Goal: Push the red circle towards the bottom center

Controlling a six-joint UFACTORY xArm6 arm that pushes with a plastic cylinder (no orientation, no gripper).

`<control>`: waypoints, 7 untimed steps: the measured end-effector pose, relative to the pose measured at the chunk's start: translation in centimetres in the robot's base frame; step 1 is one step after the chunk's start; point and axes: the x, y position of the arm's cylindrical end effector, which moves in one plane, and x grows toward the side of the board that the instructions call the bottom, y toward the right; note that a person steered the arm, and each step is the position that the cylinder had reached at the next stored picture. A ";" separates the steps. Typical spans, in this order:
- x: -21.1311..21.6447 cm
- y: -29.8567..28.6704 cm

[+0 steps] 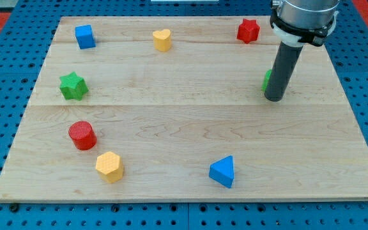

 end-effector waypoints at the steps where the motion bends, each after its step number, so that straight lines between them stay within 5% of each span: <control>1: 0.3 0.0; 4: 5.2 -3.7; 7: 5.5 -25.9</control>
